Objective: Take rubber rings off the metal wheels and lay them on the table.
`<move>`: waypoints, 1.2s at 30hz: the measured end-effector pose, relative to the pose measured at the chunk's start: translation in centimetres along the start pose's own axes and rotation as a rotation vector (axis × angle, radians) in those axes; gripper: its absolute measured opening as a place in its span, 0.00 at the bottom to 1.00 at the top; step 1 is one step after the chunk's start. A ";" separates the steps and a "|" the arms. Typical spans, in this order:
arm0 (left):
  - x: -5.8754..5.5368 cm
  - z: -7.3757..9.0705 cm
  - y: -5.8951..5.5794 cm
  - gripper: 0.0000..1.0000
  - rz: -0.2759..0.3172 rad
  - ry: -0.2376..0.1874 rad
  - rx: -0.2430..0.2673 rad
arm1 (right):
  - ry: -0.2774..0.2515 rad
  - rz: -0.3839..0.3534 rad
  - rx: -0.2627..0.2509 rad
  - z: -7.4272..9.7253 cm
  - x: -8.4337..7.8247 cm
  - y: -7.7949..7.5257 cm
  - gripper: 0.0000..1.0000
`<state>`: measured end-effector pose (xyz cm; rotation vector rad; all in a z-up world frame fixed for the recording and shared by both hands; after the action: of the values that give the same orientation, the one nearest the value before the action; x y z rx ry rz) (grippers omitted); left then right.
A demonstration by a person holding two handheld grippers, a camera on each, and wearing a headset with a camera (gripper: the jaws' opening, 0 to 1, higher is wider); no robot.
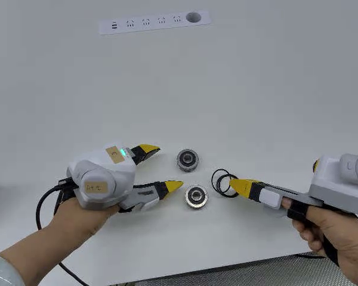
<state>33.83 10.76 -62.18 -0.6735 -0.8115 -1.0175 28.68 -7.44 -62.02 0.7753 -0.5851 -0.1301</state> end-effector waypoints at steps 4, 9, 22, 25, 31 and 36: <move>-0.1 0.1 -0.1 0.50 0.005 0.004 0.001 | 0.012 0.005 -0.033 0.0 -0.3 -0.9 0.02; -0.2 0.3 -0.3 0.50 0.009 0.002 -0.001 | 0.020 0.052 -0.057 0.0 -0.4 -1.1 0.10; -0.9 2.3 -1.6 0.50 0.045 -0.017 0.014 | -0.012 0.229 -0.054 0.8 0.0 -0.3 0.30; -1.0 3.0 -1.9 0.51 0.057 -0.027 0.022 | -0.011 0.291 -0.050 1.0 -0.1 0.2 0.34; -1.2 4.4 -2.8 0.56 0.075 -0.049 0.030 | -0.012 0.448 -0.053 1.5 -0.4 0.9 0.45; -1.5 5.4 -3.3 0.60 0.096 -0.056 0.043 | 0.010 0.570 -0.079 2.0 -1.0 1.1 0.59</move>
<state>28.88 14.57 -60.17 -0.7005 -0.8395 -0.8956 26.64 -7.57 -60.66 0.5081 -0.7661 0.3733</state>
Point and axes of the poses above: the centre of the closed fingertips' face, and the gripper's own axes: z roughly backward along the fingers, y roughly to its left, x roughly out of its top, the point moved 5 cm from there along z, roughly backward along the fingers, and after that the axes turned 9 degrees about -x, right-handed, at the moved point
